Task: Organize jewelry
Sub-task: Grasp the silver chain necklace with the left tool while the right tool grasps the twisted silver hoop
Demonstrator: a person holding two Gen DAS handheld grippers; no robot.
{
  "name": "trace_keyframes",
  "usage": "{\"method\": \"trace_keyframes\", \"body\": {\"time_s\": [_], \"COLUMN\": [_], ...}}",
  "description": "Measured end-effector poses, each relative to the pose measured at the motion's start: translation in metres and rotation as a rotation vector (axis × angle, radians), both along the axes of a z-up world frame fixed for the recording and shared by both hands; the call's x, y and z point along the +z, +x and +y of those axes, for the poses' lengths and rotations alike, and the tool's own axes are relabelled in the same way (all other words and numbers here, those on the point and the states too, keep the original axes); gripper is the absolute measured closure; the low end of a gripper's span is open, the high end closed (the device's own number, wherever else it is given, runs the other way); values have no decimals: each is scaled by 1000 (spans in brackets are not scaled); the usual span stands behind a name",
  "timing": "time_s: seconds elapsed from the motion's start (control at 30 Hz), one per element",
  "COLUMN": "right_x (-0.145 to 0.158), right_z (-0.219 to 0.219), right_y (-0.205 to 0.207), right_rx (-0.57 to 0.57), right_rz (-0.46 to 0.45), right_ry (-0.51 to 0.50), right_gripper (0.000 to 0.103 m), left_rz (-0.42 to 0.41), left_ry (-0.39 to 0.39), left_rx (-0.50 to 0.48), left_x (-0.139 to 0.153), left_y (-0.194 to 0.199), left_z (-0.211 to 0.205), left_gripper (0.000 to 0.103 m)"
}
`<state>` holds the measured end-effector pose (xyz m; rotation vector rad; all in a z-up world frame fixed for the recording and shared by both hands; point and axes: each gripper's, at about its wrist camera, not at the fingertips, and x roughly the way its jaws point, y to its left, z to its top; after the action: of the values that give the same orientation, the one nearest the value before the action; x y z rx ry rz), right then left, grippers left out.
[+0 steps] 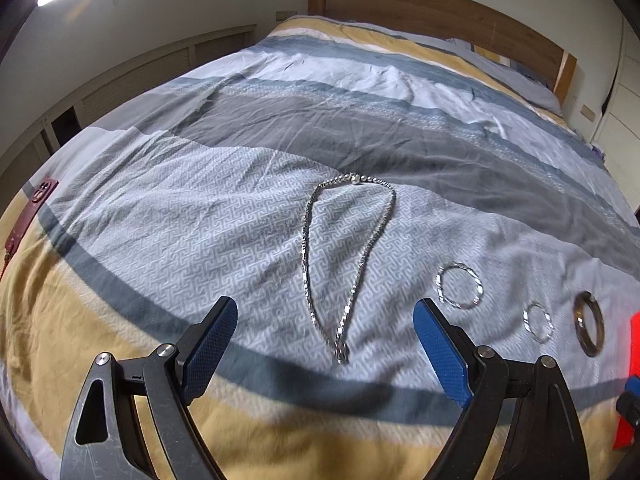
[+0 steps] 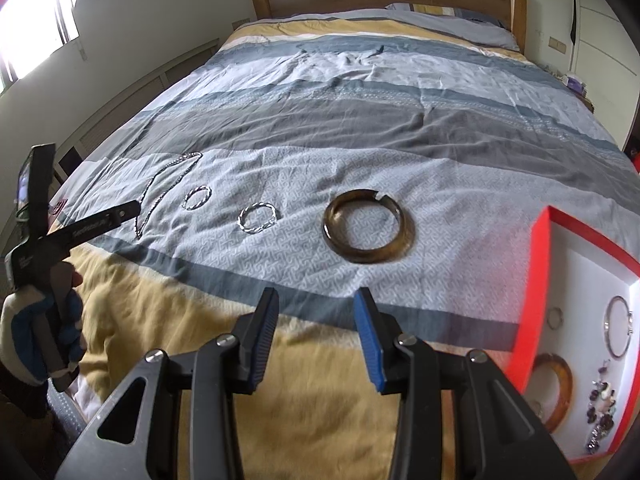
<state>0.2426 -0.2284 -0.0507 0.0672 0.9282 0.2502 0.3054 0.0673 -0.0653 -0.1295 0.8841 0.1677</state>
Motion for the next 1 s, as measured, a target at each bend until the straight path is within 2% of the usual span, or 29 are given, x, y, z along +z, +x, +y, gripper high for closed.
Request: {"method": "trace_keyframes", "body": {"time_s": [0.17, 0.33, 0.57, 1.0], "right_x": [-8, -14, -32, -53], "right_z": [15, 36, 66, 89], "right_y": [18, 44, 74, 94], "right_rx": [27, 57, 101, 117], "right_rz": [-2, -14, -16, -32], "right_ry": [2, 1, -6, -56], "right_gripper": [56, 55, 55, 55], "left_rz": [27, 38, 15, -16], "left_ry": [-18, -45, -30, -61], "left_rx": [25, 37, 23, -22], "left_x": [-16, -30, -38, -36], "left_y": [22, 40, 51, 55], "left_z": [7, 15, 11, 10], "left_gripper": [14, 14, 15, 62]}}
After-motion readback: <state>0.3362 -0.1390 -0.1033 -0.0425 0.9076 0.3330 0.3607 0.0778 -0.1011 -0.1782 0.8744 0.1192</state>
